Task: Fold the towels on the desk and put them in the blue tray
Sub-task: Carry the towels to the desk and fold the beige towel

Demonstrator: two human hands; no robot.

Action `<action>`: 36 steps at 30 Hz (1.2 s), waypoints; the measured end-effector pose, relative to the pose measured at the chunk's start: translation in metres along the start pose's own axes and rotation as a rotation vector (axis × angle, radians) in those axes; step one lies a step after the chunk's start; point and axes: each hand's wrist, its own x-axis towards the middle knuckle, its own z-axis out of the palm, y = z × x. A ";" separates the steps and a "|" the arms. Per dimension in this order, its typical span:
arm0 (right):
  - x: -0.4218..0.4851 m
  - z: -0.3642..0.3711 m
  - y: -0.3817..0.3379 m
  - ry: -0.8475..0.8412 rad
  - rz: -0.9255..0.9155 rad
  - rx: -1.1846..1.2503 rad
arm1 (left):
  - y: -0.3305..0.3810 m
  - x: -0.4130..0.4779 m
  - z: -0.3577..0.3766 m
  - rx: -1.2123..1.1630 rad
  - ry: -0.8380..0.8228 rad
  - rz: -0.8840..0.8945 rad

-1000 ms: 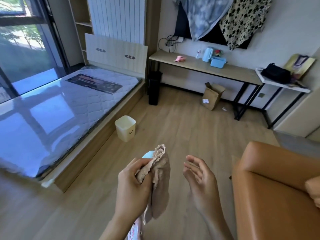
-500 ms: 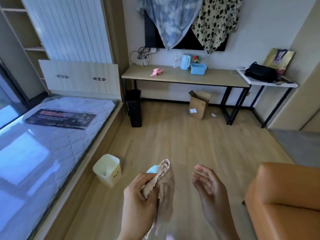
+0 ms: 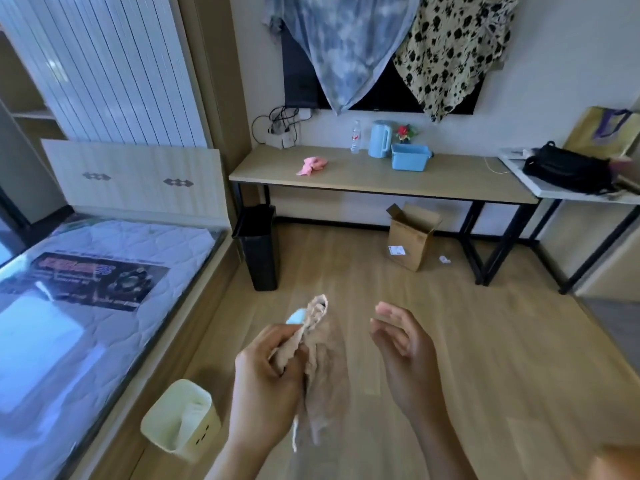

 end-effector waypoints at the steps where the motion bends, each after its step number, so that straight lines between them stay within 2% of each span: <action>1: 0.022 0.003 0.000 -0.006 -0.008 -0.017 | 0.000 0.023 0.007 -0.015 0.009 -0.004; 8: 0.186 0.027 0.027 0.028 -0.021 -0.060 | -0.032 0.196 0.073 -0.070 -0.014 0.003; 16: 0.375 0.064 0.051 0.103 0.075 -0.085 | -0.052 0.404 0.140 -0.119 -0.098 -0.001; 27: 0.609 0.066 0.109 0.164 0.101 -0.046 | -0.078 0.644 0.251 -0.094 -0.162 -0.028; 36: 0.852 0.046 0.154 0.029 0.053 -0.053 | -0.090 0.834 0.362 -0.065 -0.044 -0.077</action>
